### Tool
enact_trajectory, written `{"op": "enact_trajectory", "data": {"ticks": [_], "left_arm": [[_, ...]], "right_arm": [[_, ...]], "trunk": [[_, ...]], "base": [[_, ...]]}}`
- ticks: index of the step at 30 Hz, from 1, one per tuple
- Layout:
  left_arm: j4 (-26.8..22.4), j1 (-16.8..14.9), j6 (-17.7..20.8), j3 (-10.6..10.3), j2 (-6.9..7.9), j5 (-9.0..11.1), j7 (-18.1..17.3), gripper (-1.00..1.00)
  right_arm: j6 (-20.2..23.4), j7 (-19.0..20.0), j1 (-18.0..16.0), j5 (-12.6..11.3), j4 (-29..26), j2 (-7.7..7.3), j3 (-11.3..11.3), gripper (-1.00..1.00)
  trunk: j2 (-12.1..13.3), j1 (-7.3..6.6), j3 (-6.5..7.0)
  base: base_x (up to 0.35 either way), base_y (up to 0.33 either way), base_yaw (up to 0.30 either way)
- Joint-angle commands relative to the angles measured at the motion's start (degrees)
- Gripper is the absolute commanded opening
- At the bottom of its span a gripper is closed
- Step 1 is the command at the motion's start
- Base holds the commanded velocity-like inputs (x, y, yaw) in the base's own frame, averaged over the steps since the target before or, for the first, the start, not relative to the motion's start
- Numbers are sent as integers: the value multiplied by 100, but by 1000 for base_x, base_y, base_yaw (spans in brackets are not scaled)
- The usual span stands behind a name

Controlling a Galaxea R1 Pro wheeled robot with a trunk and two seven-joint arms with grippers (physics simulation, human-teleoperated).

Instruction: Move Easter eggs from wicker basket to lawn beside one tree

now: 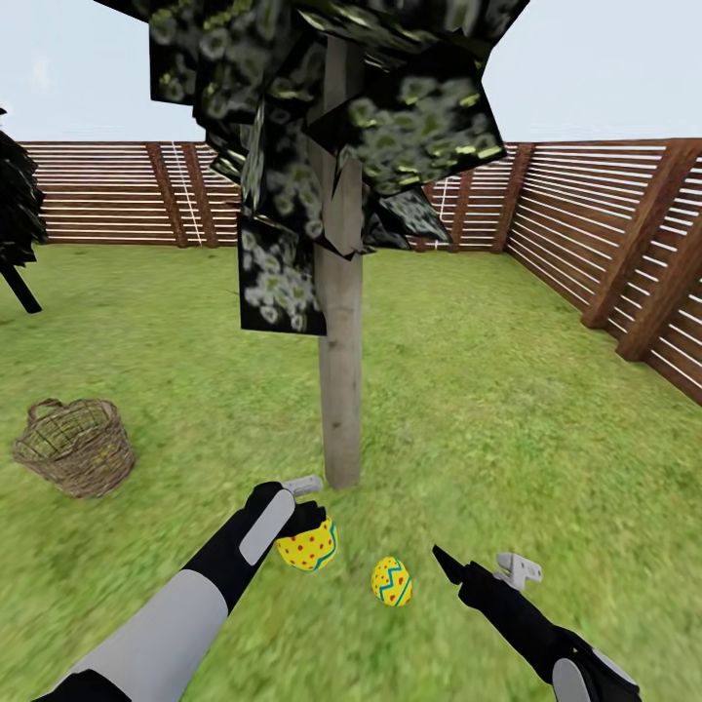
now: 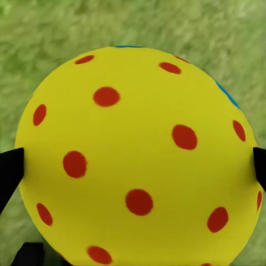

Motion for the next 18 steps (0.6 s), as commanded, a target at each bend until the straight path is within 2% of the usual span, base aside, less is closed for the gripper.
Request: {"op": "enact_trajectory", "data": {"ticks": [1, 18], "left_arm": [[-8, -4, 3, -17, 3, 59, 62, -100], [-44, -4, 4, -17, 2, 51, 95, -100]], "right_arm": [[44, 15, -2, -32, -7, 6, -15, 100], [44, 7, 0, -24, 8, 6, -7, 100]], "trunk": [[-45, 23, -23], [-727, 396, -328]], "base": [[0, 0, 0], [0, 0, 0]]}}
